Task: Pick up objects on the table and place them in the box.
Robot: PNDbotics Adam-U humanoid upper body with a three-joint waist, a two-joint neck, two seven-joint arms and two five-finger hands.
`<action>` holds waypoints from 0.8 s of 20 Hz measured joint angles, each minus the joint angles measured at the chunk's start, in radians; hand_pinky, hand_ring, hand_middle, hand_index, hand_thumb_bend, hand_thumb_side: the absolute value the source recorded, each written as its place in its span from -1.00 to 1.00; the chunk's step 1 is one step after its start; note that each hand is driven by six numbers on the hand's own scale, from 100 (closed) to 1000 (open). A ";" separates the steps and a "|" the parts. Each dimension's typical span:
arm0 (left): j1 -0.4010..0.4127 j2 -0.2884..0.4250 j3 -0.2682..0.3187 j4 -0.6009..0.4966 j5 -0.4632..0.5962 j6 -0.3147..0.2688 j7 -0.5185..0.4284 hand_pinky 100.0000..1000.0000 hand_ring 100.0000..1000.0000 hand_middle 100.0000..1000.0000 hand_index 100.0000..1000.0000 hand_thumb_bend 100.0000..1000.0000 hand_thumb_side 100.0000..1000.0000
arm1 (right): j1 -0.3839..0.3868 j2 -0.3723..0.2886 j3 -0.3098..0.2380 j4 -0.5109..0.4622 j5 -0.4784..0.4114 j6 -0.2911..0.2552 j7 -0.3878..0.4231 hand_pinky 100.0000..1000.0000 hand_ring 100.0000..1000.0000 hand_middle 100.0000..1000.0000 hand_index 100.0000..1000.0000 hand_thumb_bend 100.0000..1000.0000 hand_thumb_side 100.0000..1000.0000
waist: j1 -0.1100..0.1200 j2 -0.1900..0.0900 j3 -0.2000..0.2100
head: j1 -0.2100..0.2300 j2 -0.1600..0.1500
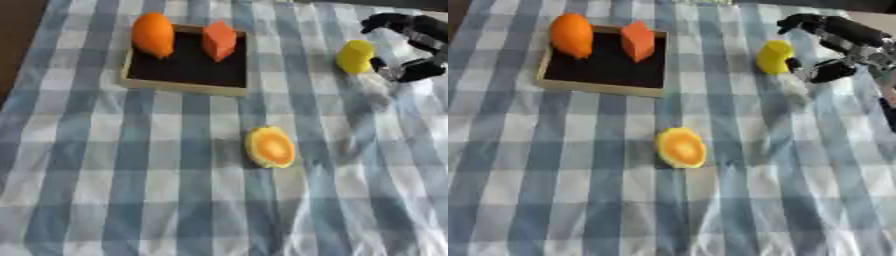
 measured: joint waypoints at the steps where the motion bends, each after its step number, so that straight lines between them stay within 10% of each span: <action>1: 0.000 0.000 0.000 0.000 0.000 0.000 -0.001 0.29 0.56 0.40 0.64 -1.00 0.23 | 0.000 0.001 -0.001 0.004 0.006 0.000 -0.006 1.00 1.00 0.64 1.00 -1.00 -0.76 | -0.001 0.002 0.000 | 0.000 0.000; 16: 0.000 0.000 0.001 0.000 0.000 0.001 -0.006 0.30 0.54 0.40 0.63 -1.00 0.22 | -0.008 0.002 -0.019 0.028 0.069 0.020 -0.077 1.00 1.00 0.66 1.00 -1.00 -0.76 | -0.004 0.025 0.010 | -0.007 -0.021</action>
